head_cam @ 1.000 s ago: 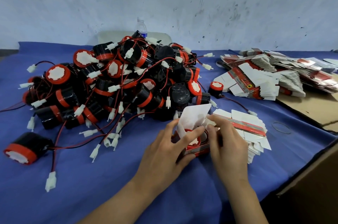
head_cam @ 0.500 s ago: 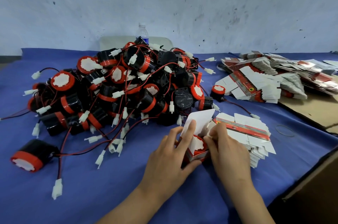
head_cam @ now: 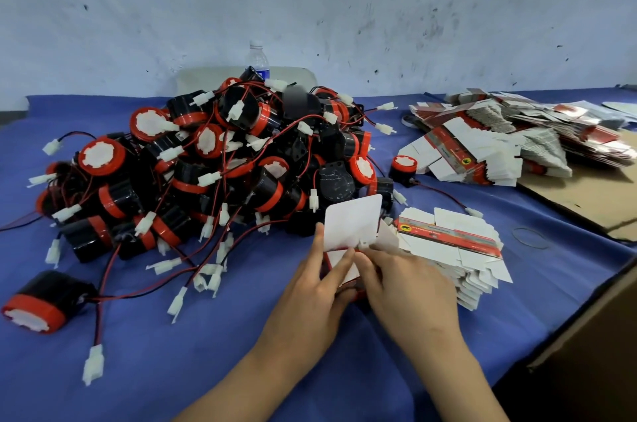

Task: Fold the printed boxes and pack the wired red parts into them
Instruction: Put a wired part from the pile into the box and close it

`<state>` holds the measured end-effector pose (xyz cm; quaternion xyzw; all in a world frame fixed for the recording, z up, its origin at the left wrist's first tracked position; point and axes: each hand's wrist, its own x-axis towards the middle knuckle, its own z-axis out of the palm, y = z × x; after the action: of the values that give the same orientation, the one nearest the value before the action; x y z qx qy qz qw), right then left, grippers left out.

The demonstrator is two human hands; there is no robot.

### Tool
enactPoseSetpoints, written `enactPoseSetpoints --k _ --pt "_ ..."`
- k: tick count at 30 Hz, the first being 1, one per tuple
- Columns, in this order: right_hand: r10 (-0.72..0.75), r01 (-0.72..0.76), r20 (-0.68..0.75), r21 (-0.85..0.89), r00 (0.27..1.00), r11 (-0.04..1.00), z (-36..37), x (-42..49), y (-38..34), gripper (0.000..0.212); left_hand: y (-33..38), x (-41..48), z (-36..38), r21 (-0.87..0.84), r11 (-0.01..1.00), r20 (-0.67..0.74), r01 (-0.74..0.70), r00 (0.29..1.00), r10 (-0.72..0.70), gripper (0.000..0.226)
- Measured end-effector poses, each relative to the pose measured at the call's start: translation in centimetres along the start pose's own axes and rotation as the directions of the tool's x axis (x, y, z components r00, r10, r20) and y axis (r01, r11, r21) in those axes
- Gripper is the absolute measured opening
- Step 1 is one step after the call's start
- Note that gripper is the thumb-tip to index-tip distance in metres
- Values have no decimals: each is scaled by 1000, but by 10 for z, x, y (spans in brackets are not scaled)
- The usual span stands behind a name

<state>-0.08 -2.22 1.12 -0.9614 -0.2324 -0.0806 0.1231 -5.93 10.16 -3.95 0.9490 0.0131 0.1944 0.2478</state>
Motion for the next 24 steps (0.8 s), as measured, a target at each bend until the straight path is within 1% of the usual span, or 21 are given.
enactPoseSetpoints --k 2,5,7,9,12,14,16,18,20,22,24 --pt "-1 1 -6 -4 1000 1000 3 -2 -2 44 2 -1 -1 -9 1000 -16 -1 1000 1 49" --pt "-61 65 -128 28 990 997 9 -3 2 40 5 -2 -3 -25 1000 -63 -19 998 17 48" --pt "-109 118 -171 42 979 992 12 -2 5 38 6 -2 -3 -34 999 -105 -22 994 19 45" --pt "-167 173 -218 5 962 985 16 -2 7 41 5 -1 -3 -22 1000 -151 -18 988 14 42" --pt "-189 198 -296 -1 936 980 19 1 7 46 2 -1 -2 -18 1000 -159 -6 987 3 45" --pt "-206 213 -346 -17 916 977 21 5 8 43 3 -2 -2 -21 1000 -171 -9 985 5 45" --pt "-223 231 -386 -26 895 973 23 7 7 33 7 -2 -4 -7 1000 -188 -15 982 13 42" --pt "-226 230 -390 -37 893 972 27 8 5 28 11 -3 -5 21 999 -212 -32 977 35 38" --pt "-211 205 -369 -56 905 977 30 7 2 31 11 -4 -6 60 997 -222 -43 974 55 34" --pt "-194 184 -355 -62 915 981 30 8 -1 32 9 -6 -6 71 997 -217 -42 975 57 35" --pt "-191 186 -354 -48 915 981 28 7 -2 32 8 -5 -5 89 995 -203 -46 977 63 41"
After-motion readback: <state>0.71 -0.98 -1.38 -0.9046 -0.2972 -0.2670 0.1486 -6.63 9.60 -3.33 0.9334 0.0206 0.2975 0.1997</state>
